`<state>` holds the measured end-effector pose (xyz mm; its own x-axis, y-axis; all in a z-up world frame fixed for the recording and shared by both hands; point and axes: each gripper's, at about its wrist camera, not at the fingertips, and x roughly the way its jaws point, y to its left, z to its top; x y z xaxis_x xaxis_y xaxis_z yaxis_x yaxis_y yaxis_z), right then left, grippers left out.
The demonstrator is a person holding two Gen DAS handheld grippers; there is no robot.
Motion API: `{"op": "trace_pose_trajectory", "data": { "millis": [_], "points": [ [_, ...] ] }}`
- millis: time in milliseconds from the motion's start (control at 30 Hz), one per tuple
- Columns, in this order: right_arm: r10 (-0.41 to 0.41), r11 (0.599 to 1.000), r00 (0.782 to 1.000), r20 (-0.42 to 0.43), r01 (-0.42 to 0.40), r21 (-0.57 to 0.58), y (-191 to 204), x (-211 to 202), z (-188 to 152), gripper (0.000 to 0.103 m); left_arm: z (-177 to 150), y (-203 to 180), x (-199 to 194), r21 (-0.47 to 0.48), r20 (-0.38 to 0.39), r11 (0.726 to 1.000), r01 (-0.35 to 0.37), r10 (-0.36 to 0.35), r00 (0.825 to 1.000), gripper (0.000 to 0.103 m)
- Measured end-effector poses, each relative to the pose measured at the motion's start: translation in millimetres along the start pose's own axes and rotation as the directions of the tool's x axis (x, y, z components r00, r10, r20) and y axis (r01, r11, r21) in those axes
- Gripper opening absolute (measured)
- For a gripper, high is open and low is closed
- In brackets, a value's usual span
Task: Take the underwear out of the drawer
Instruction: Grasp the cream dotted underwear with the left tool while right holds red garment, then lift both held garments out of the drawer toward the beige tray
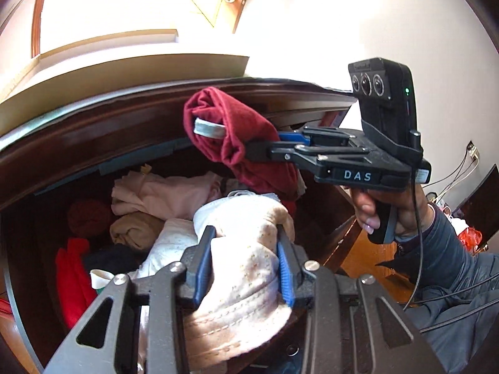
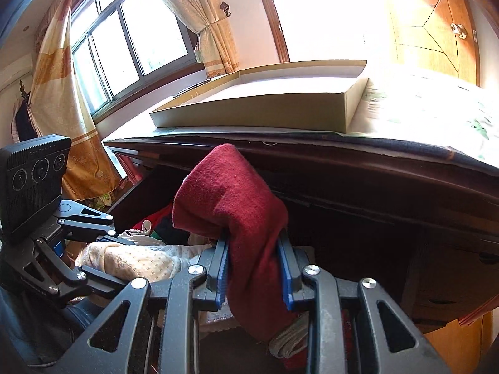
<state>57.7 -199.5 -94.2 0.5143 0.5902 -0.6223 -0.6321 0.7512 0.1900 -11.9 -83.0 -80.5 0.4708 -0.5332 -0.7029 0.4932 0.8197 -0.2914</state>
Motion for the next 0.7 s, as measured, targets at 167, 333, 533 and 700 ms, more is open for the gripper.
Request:
{"op": "trace_pose_trajectory", "data": {
  "millis": [167,333,533,700],
  "points": [
    [-0.013,1.000,1.000,0.019,0.013,-0.005,0,-3,-1,0.030,3,1,-12,-0.001,0.064,0.999,-0.034,0.034,0.997,0.035],
    [-0.017,1.000,0.999,0.032,0.017,-0.008,1,-5,-1,0.030,4,7,-18,0.006,0.109,0.999,-0.053,0.052,0.993,0.035],
    [-0.020,1.000,0.999,0.049,0.021,-0.019,3,-8,-2,0.030,1,11,-27,-0.001,0.153,0.997,-0.072,0.072,0.986,0.035],
    [-0.021,0.999,0.998,0.060,0.023,-0.027,4,-9,-1,0.030,-1,13,-33,0.000,0.194,0.996,-0.093,0.091,0.977,0.035]
  ]
}}
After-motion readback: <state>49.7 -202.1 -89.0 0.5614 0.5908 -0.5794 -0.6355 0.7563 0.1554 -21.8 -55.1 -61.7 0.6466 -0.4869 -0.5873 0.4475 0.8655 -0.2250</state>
